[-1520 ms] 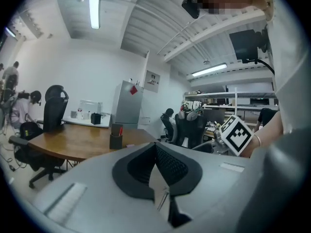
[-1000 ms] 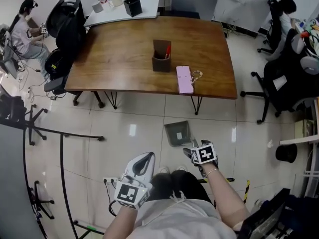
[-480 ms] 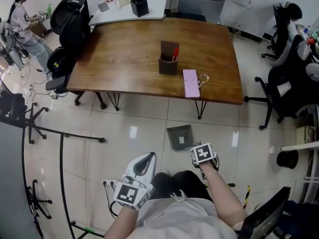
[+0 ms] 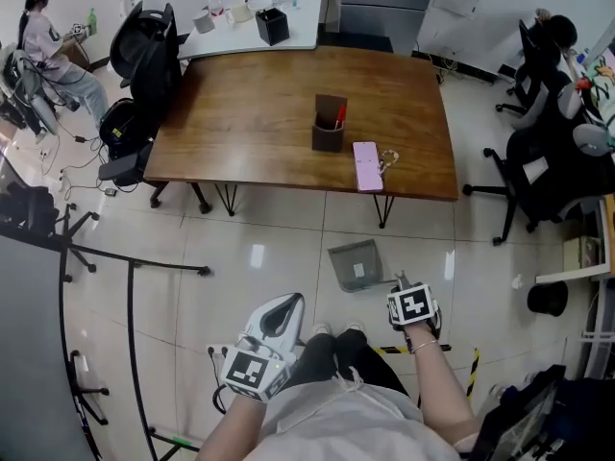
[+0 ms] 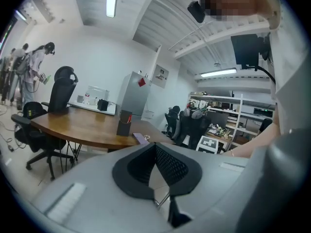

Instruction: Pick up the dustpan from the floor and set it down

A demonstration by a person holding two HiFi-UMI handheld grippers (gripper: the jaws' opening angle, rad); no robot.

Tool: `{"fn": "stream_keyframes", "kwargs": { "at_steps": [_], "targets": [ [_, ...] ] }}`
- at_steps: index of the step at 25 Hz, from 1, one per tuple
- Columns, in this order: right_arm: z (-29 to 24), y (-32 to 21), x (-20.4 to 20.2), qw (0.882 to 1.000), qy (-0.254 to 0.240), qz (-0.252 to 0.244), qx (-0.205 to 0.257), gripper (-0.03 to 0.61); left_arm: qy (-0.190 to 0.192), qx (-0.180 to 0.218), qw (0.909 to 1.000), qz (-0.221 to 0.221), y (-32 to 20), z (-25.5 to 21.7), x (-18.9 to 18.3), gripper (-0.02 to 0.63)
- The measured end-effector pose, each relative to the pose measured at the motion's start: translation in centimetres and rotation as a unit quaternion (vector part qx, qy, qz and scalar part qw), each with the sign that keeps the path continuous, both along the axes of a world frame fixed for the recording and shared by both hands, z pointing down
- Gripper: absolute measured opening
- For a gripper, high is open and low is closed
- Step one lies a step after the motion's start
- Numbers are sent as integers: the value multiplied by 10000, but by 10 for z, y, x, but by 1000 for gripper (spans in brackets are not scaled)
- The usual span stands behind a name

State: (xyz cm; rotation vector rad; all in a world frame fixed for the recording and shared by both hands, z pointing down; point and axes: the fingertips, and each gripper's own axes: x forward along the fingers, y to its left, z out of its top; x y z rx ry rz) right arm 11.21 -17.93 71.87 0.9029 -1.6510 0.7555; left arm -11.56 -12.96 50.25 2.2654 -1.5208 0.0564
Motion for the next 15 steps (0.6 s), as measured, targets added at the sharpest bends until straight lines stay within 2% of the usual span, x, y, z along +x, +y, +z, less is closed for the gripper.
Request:
{"fn": "stream_keyframes", "kwargs": {
  "at_steps": [6, 11, 15],
  "targets": [
    [-86, 39, 9, 9989, -238, -122, 394, 0, -149, 280, 9990, 306, 22, -36, 7, 14],
    [-122, 76, 25, 9955, -524, -207, 766, 0, -290, 494, 9980, 265, 53, -47, 25, 14],
    [-139, 112, 45, 9924, -637, -401, 974, 0, -611, 723, 9954, 166, 93, -63, 38, 14]
  ]
}}
